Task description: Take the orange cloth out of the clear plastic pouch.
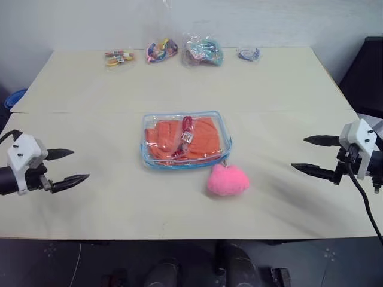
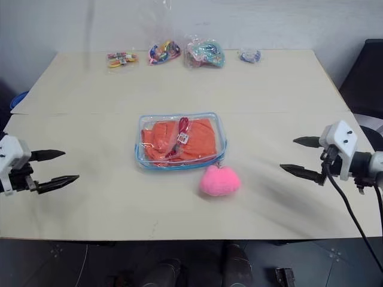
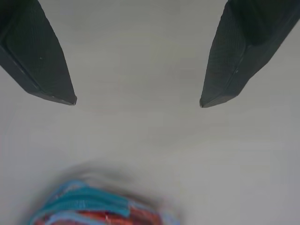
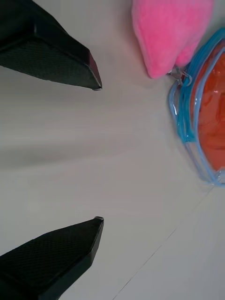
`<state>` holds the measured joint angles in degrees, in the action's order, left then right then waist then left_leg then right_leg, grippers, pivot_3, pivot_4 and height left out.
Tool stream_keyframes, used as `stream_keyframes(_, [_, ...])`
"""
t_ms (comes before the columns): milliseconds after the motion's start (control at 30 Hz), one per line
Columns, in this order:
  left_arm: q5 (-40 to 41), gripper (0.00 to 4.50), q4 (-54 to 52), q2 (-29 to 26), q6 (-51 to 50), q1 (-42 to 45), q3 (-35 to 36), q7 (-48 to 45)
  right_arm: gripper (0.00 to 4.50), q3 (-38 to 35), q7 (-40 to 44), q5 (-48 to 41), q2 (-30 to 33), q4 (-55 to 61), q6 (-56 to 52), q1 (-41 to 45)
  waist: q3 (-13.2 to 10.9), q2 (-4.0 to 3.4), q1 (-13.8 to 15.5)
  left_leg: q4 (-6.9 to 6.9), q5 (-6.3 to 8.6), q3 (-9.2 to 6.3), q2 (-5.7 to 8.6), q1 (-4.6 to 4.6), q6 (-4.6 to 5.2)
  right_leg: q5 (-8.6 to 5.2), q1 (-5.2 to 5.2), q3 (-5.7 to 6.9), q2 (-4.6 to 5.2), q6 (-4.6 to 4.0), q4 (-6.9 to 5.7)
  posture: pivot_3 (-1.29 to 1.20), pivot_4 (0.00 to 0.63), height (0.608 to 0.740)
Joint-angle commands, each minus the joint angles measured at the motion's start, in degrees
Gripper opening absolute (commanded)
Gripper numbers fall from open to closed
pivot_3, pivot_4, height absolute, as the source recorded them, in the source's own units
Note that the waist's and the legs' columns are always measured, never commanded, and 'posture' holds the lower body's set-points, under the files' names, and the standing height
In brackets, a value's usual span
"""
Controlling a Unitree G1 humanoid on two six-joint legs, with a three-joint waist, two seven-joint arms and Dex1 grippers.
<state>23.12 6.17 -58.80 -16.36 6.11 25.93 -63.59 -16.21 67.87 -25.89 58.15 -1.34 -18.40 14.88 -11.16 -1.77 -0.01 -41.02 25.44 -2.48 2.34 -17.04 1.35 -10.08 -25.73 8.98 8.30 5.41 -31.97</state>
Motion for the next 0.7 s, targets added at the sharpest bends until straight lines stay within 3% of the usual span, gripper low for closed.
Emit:
stream_keyframes(33, [5.6,4.47,-7.1,1.1,-5.4,2.3,0.8,1.4,4.50,-2.7,-1.9,-5.1,-1.0,8.5,-4.7,-0.7,0.0,0.00,0.0,-0.01,0.00,0.00,-0.01,0.00,0.00,0.00,-0.01,0.00,0.00,0.00,0.00,0.00,0.150,0.740])
stream_keyframes(200, [13.1,4.47,-19.4,6.5,-17.9,10.6,-4.6,10.2,4.50,-1.1,-8.8,-12.9,-4.6,23.9,-12.8,0.1,0.0,0.01,0.7,-0.11,0.01,-0.03,0.01,-0.02,-0.02,0.05,-0.02,-0.01,0.00,0.01,-0.01,0.00,0.150,0.740])
stream_keyframes(300, [13.1,4.47,-22.7,10.0,-25.5,17.0,-10.8,17.2,4.50,0.0,-12.7,-15.5,-6.9,28.6,-15.8,1.8,0.0,0.03,1.3,-0.17,0.01,0.03,0.04,0.00,-0.03,0.13,0.02,-0.07,0.00,-0.01,0.00,0.00,0.150,0.740])
stream_keyframes(467, [8.2,4.47,-21.0,20.7,-43.1,31.5,-22.4,34.5,4.50,2.0,-16.8,-16.9,-8.8,35.4,-17.7,1.0,0.1,0.26,2.6,-0.25,0.01,0.03,0.10,-0.03,-0.02,0.16,0.05,-0.09,-0.07,0.01,0.01,0.00,0.150,0.740])
stream_keyframes(700, [4.8,4.47,-18.7,28.6,-49.4,40.5,-30.1,39.9,4.50,2.5,-17.6,-16.0,-8.4,38.4,-16.8,-2.0,0.1,0.34,2.3,-0.22,0.01,0.22,0.29,-0.01,-0.03,0.17,-0.03,-0.29,-0.29,0.02,0.08,0.00,0.150,0.740])
